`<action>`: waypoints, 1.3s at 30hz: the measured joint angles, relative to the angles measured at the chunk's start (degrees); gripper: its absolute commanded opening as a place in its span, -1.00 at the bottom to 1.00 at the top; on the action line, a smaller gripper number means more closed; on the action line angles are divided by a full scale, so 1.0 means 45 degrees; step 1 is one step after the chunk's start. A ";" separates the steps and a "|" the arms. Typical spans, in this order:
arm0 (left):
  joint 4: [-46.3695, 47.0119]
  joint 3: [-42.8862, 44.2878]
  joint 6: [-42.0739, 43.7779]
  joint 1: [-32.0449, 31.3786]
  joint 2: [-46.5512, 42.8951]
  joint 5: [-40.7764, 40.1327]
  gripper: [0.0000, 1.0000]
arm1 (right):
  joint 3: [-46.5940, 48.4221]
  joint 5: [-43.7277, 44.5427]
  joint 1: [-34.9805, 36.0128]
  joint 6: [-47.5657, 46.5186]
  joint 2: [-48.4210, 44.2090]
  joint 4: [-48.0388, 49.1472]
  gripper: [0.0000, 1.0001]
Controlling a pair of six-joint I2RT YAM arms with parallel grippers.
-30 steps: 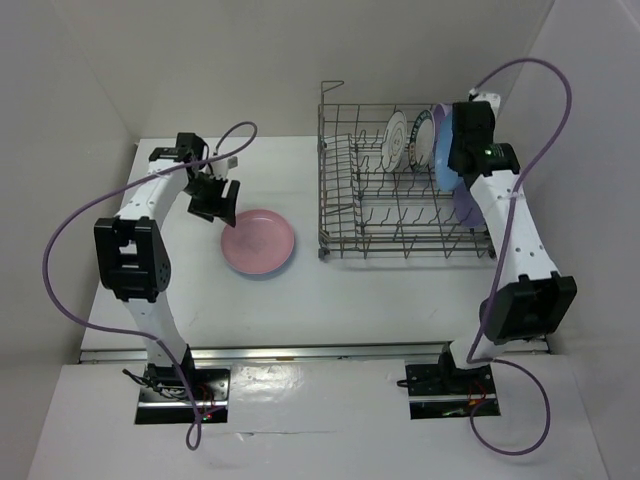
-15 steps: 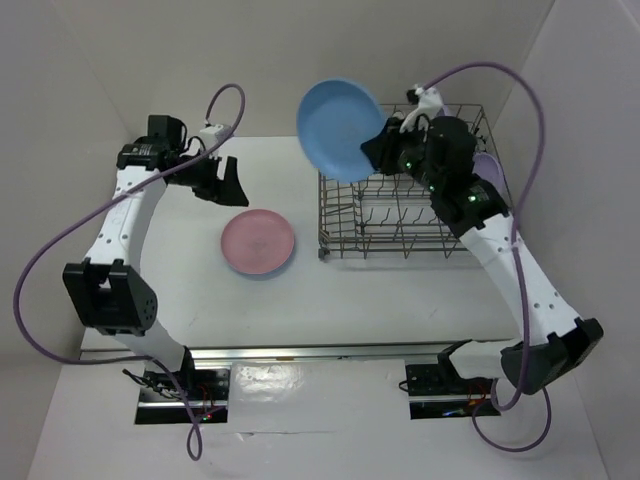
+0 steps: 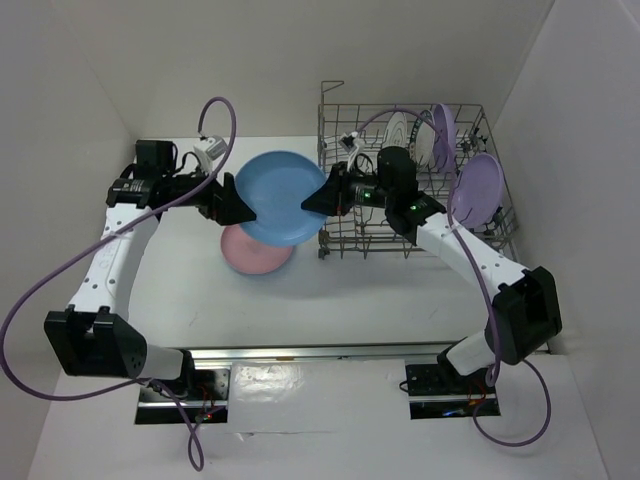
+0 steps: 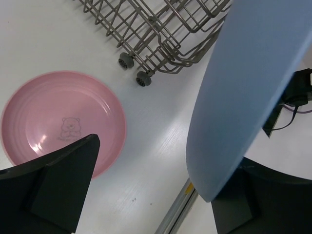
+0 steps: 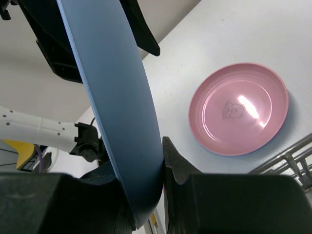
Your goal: Unload the plates from the dish rack
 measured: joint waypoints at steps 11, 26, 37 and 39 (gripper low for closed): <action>-0.0117 0.0049 -0.1020 -0.0170 0.0636 0.0646 -0.65 | -0.0539 0.0155 0.0267 0.0695 0.0763 0.1190 -1.00; -0.3254 0.1520 0.0121 0.0243 0.1593 -0.1156 -1.00 | 0.0971 0.1175 0.1452 -0.0063 0.1802 -0.1540 0.54; -0.4211 0.1530 0.1180 0.0845 0.3687 -0.1870 -1.00 | 0.1826 0.4512 0.1593 -0.1141 0.0738 -0.4318 0.62; -0.4483 0.1545 0.1389 0.1132 0.3978 -0.1865 -1.00 | 0.1967 0.4799 0.1593 -0.1229 0.0544 -0.4401 0.62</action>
